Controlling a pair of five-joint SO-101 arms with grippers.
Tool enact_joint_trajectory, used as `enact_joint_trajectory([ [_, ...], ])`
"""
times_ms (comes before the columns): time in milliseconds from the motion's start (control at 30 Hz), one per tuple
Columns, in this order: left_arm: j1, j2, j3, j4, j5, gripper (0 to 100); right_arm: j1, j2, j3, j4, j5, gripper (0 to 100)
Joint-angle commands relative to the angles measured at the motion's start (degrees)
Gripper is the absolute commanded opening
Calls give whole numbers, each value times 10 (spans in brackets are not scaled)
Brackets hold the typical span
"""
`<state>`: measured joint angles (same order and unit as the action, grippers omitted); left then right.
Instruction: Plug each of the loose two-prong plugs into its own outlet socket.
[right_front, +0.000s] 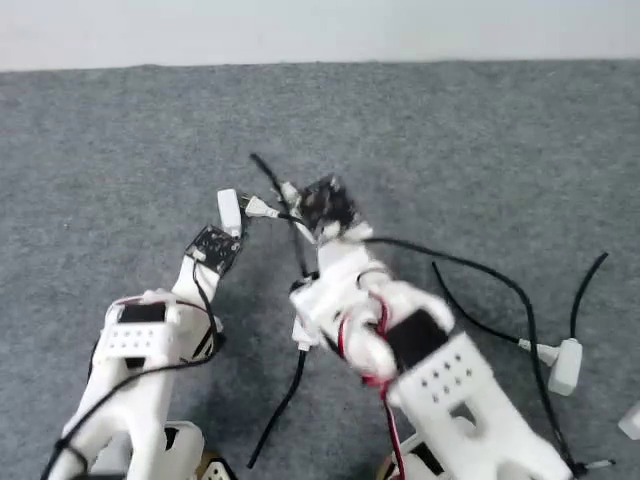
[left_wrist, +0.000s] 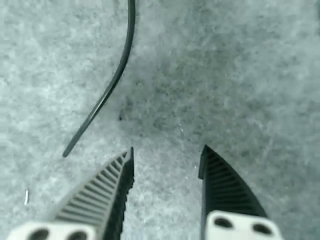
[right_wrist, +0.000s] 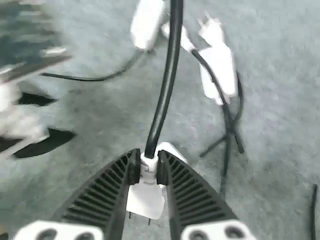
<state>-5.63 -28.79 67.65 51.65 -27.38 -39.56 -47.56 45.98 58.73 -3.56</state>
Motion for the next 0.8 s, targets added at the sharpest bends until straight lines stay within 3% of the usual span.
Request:
enact_joint_trajectory([
  [0, -2, 75, -71, 0, 7, 199, -48, -47, 43, -50, 12, 8],
  [133, 3, 110, -103, 44, -43, 199, -84, -47, 76, -95, 11, 8],
  [267, 28, 58, -59, 50, -88, 199, -87, -28, 76, -103, 10, 8],
  [533, 75, -220, 113, 40, -121, 199, -89, 18, 57, -106, -10, 8],
  [767, 78, -395, 183, 64, -120, 199, -59, 20, 57, -112, -11, 8],
])
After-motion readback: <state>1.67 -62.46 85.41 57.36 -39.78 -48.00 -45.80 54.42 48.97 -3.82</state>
